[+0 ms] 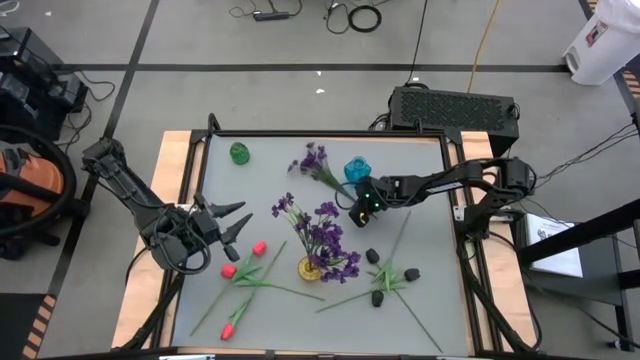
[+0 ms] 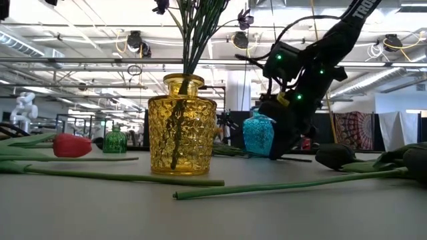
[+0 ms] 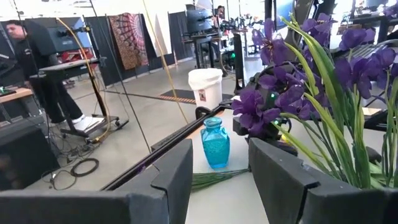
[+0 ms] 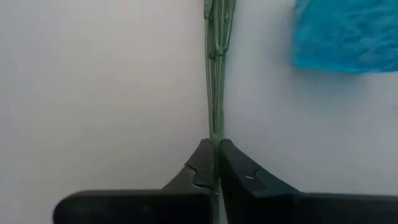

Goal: Sort flowers into vase by color
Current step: Put the violet flower into the yellow vase

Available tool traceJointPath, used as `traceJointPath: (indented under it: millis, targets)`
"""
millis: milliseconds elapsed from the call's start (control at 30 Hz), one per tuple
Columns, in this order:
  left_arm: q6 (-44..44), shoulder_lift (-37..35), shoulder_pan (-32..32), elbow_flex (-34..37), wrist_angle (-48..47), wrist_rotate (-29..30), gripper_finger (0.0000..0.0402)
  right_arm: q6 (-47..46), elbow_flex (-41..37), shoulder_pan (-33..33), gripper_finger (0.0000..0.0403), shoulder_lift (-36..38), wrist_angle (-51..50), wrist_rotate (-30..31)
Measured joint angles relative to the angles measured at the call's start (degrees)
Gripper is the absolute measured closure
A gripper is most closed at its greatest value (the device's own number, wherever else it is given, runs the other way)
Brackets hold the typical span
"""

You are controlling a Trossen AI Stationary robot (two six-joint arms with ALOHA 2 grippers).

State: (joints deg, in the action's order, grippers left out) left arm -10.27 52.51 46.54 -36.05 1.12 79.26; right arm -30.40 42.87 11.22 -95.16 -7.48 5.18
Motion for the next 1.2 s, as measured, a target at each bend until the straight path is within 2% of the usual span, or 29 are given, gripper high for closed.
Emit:
traceJointPath:
  millis: [500,700,867,1033,1200]
  targets:
    - [-1.1,0.02,-0.04,-0.02,1.51,0.0,0.0237,2.89,-0.07,-3.18,0.0403,12.33,1.41,0.46]
    - [-1.43,0.02,-1.23,-0.02,3.41,-0.02,0.0237,4.9,-0.04,-3.14,0.0403,17.96,5.56,0.84]
    - [-1.21,0.02,-3.73,-0.04,5.19,-0.11,0.0237,7.73,-0.04,-3.06,0.0403,21.89,12.78,0.9]
    - [1.05,0.02,-8.46,-0.04,8.86,-6.13,0.0237,12.17,-0.02,-2.97,0.0402,23.53,22.58,0.91]
    - [10.3,-0.08,-14.34,-0.04,18.42,-15.7,0.0237,15.28,0.02,-2.97,0.0402,23.55,31.06,0.6]
